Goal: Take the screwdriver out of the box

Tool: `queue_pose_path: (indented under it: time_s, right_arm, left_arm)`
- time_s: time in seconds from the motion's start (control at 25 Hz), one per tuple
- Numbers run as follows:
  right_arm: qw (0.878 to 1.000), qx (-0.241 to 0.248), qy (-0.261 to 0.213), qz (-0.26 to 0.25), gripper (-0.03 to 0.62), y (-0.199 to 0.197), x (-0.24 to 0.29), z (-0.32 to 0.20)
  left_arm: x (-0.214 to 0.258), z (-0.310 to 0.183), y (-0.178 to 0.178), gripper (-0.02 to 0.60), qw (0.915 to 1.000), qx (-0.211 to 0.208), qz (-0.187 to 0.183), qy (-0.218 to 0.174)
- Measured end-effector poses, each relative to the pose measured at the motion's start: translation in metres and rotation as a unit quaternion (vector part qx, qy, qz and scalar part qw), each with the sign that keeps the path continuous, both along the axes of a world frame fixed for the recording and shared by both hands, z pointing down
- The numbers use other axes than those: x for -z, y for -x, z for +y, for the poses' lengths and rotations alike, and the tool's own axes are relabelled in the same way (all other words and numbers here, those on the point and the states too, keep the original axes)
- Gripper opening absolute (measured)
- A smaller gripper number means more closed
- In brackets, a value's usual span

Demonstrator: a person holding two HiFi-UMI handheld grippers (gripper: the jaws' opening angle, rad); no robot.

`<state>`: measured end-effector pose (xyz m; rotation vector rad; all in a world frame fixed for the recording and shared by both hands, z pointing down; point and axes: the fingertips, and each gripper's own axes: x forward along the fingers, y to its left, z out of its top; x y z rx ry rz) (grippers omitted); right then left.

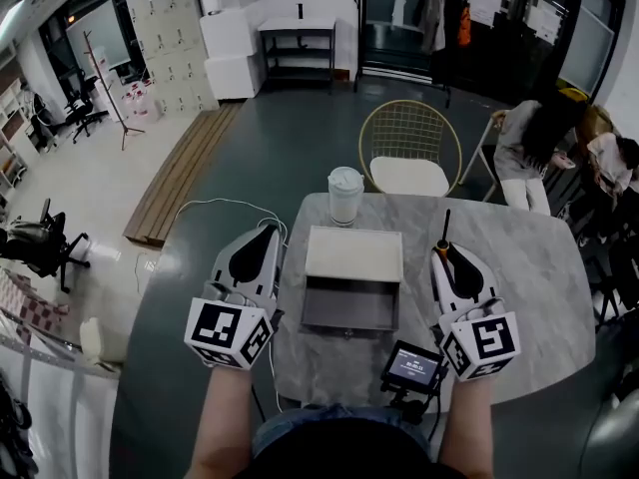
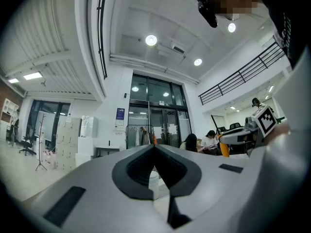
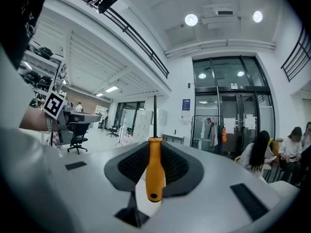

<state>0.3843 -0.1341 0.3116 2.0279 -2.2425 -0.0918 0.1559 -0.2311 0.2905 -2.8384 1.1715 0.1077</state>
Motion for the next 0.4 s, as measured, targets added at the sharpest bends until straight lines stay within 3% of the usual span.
queue_pose_path:
  time_s: [0.4]
  right_arm:
    - [1.000, 0.007, 0.003, -0.002, 0.089, -0.0008, -0.0074, 0.0040]
  left_arm:
    - [-0.0043, 0.0061, 0.0016, 0.012, 1.0000, 0.007, -0.004, 0.005]
